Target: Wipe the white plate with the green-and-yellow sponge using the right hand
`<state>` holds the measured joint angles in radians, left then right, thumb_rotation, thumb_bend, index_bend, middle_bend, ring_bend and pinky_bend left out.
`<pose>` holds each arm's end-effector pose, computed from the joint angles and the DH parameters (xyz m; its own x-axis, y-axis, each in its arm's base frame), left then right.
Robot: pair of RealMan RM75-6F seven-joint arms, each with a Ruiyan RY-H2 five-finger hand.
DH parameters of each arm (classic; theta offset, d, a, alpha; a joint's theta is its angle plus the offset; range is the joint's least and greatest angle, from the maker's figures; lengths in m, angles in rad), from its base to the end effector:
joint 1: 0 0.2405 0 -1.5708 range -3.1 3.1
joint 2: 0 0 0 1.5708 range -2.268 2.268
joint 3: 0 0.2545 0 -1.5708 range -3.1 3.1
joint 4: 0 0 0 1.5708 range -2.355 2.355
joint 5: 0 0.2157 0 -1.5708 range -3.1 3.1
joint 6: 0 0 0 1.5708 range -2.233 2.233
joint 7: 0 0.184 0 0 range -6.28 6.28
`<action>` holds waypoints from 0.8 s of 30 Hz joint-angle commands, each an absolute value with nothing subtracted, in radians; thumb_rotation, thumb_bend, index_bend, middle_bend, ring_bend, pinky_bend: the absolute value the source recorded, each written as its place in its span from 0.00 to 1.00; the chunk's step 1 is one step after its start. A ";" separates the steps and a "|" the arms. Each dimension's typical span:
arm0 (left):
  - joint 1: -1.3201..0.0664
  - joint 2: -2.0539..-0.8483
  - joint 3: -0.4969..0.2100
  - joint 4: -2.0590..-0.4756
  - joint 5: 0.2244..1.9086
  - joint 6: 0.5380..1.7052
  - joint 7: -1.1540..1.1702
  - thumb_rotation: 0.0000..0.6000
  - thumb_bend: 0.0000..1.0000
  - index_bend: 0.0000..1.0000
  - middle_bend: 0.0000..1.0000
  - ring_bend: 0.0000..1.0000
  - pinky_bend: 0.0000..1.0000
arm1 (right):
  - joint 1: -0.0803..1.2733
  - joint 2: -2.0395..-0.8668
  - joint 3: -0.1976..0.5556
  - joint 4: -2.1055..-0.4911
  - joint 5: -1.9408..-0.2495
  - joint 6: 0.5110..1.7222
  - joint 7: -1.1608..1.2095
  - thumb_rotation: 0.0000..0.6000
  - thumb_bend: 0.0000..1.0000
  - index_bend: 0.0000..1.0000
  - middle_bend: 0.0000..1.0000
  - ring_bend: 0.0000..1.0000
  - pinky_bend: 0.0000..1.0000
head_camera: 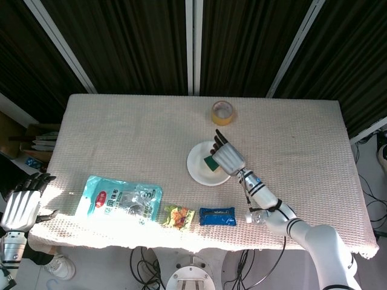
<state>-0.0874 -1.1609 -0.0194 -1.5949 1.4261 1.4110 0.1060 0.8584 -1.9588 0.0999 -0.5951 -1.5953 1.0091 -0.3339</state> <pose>-0.3310 0.2142 0.1280 0.4582 0.1132 0.8816 0.8835 0.0513 -0.4657 -0.1389 -0.4251 -0.1038 0.8229 0.2246 0.5219 -0.3363 -0.5477 0.7661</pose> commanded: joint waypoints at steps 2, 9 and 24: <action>-0.088 -1.163 -0.019 -1.591 1.429 1.412 0.104 1.00 0.09 0.20 0.15 0.10 0.18 | 0.854 -1.933 0.112 -0.613 -1.585 1.045 -0.327 1.00 0.48 0.67 0.39 0.17 0.01; -0.086 -1.171 -0.021 -1.578 1.432 1.419 0.092 1.00 0.09 0.20 0.15 0.10 0.18 | 0.853 -1.892 0.115 -0.725 -1.579 1.071 -0.334 1.00 0.48 0.67 0.39 0.17 0.01; -0.080 -1.182 -0.017 -1.557 1.426 1.414 0.074 1.00 0.09 0.20 0.15 0.10 0.18 | 0.843 -1.940 0.084 -0.622 -1.541 0.972 -0.353 1.00 0.49 0.67 0.39 0.17 0.01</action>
